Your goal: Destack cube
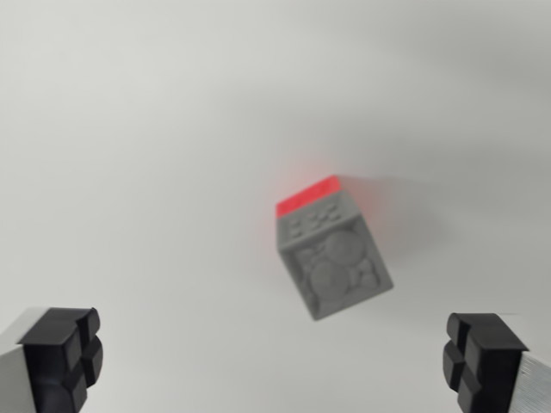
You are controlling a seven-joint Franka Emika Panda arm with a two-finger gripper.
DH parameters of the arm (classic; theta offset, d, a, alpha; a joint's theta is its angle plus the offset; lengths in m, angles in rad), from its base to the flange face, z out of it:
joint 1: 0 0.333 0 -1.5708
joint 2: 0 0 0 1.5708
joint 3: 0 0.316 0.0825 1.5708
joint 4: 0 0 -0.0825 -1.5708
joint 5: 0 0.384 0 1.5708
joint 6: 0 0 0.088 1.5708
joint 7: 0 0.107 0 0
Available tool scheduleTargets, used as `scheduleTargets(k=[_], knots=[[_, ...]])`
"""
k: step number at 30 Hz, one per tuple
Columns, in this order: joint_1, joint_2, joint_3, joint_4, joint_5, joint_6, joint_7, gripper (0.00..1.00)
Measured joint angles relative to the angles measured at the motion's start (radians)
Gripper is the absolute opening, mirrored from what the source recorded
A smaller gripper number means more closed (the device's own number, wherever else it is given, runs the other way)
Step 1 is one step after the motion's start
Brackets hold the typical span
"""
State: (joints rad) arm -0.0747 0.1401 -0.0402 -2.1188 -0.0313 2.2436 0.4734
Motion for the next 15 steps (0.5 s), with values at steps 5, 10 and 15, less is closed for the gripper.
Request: scheduleTargets(k=[5,10,15], knots=[[-0.013,0.01,-0.001,-0.032,0.003,0.043,-0.077,1.0],[-0.029,0.022,-0.001,-0.066,0.007,0.092,-0.17,1.0],[-0.047,0.038,-0.002,-0.097,0.013,0.141,-0.264,1.0]])
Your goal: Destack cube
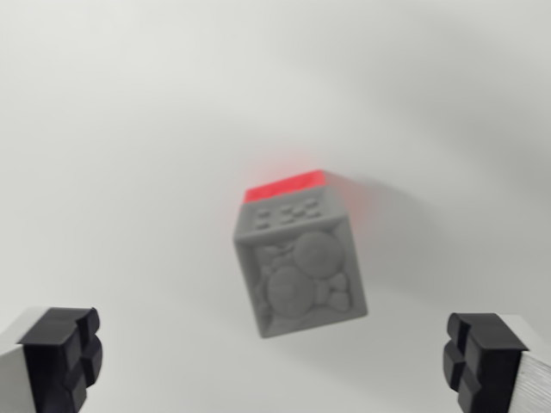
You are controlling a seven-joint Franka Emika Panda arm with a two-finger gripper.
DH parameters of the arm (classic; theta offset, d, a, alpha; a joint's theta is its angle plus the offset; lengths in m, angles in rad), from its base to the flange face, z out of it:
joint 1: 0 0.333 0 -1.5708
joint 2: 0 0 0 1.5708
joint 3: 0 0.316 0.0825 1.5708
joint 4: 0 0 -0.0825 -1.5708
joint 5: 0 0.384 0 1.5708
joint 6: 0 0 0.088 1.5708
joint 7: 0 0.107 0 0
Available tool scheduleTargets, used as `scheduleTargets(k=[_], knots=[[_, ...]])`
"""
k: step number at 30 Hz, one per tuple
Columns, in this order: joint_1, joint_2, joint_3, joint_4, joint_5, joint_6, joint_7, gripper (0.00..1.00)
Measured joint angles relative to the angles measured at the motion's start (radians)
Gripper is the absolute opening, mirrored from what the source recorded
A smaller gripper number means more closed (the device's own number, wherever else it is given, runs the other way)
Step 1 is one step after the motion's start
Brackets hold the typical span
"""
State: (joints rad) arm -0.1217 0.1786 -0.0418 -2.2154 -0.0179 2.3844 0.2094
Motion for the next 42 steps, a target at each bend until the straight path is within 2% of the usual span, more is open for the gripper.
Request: scheduleTargets(k=[8,15,17,30,37,38,42], knots=[[-0.029,0.033,0.001,-0.044,0.012,0.08,-0.158,1.0],[-0.062,0.073,0.005,-0.078,0.026,0.155,-0.312,1.0],[-0.068,0.083,0.006,-0.084,0.028,0.17,-0.337,1.0],[-0.072,0.202,0.011,-0.082,0.034,0.285,-0.354,1.0],[-0.074,0.231,0.013,-0.078,0.035,0.311,-0.355,1.0],[-0.074,0.234,0.014,-0.077,0.035,0.313,-0.355,0.0],[-0.074,0.236,0.014,-0.077,0.035,0.316,-0.355,0.0]])
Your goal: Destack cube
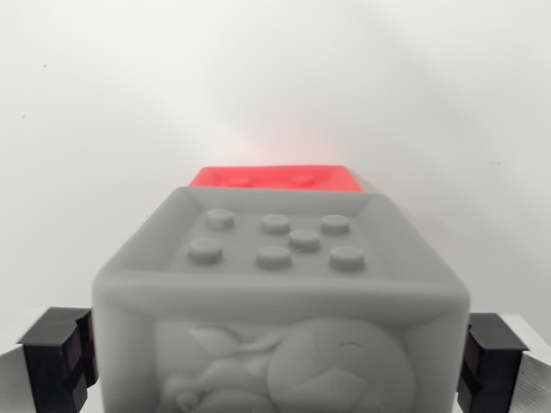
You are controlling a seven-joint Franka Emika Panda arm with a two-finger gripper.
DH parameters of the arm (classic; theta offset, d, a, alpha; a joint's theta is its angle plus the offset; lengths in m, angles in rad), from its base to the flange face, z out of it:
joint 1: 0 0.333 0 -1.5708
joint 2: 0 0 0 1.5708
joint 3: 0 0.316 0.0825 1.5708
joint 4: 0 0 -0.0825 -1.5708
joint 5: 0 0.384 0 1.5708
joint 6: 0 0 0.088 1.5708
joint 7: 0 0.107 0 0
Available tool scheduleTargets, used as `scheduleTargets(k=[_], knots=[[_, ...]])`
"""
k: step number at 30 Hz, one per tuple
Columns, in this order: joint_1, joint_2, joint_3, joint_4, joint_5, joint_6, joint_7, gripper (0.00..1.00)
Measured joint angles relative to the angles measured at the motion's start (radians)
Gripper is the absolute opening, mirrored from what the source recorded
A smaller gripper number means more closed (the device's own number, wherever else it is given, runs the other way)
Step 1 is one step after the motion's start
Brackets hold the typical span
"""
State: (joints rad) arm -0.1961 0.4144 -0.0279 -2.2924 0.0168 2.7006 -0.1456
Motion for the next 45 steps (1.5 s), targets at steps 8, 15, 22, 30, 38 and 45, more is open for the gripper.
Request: scheduleTargets(k=[8,15,22,30,38,45], knots=[[0.0,0.0,0.0,0.001,0.0,0.0,0.0,0.0],[0.0,0.0,0.0,0.001,0.0,0.0,0.0,0.0],[0.0,0.0,0.0,0.001,0.0,0.0,0.0,0.0],[0.0,0.0,0.0,0.0,0.0,0.0,0.0,0.0],[0.0,-0.008,0.0,0.0,0.0,-0.006,0.0,0.0],[0.0,-0.036,0.0,-0.003,0.0,-0.029,0.0,0.0]])
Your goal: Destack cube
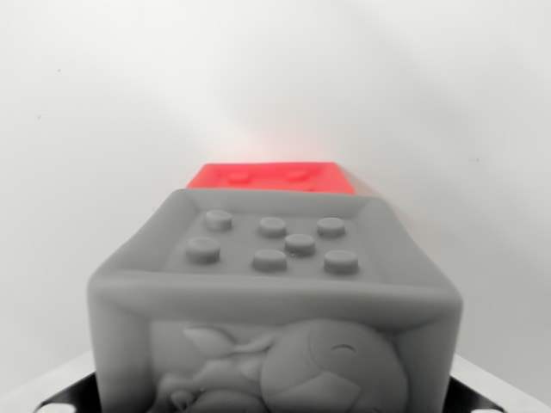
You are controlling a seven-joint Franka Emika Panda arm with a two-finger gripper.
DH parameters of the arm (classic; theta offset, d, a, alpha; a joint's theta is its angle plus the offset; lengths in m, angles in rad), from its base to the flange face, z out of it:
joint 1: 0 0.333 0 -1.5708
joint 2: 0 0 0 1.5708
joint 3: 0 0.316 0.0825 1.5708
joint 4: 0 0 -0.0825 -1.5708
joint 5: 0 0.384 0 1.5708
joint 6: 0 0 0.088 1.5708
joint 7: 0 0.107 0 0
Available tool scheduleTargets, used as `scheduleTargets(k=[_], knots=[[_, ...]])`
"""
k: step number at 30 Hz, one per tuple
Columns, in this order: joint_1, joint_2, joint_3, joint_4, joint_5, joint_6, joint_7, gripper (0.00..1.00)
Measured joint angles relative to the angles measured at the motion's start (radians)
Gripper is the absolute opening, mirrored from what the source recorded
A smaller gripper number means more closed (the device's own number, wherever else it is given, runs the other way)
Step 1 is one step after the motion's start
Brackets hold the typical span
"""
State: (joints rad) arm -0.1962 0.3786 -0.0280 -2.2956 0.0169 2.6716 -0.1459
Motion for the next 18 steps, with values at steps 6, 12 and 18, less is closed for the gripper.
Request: scheduleTargets(k=[6,12,18], knots=[[0.0,-0.03,0.0,-0.003,0.0,-0.025,0.0,0.0],[0.0,-0.068,-0.001,-0.006,0.0,-0.059,0.0,0.0],[0.0,-0.11,-0.001,-0.007,-0.001,-0.098,0.0,0.0]])
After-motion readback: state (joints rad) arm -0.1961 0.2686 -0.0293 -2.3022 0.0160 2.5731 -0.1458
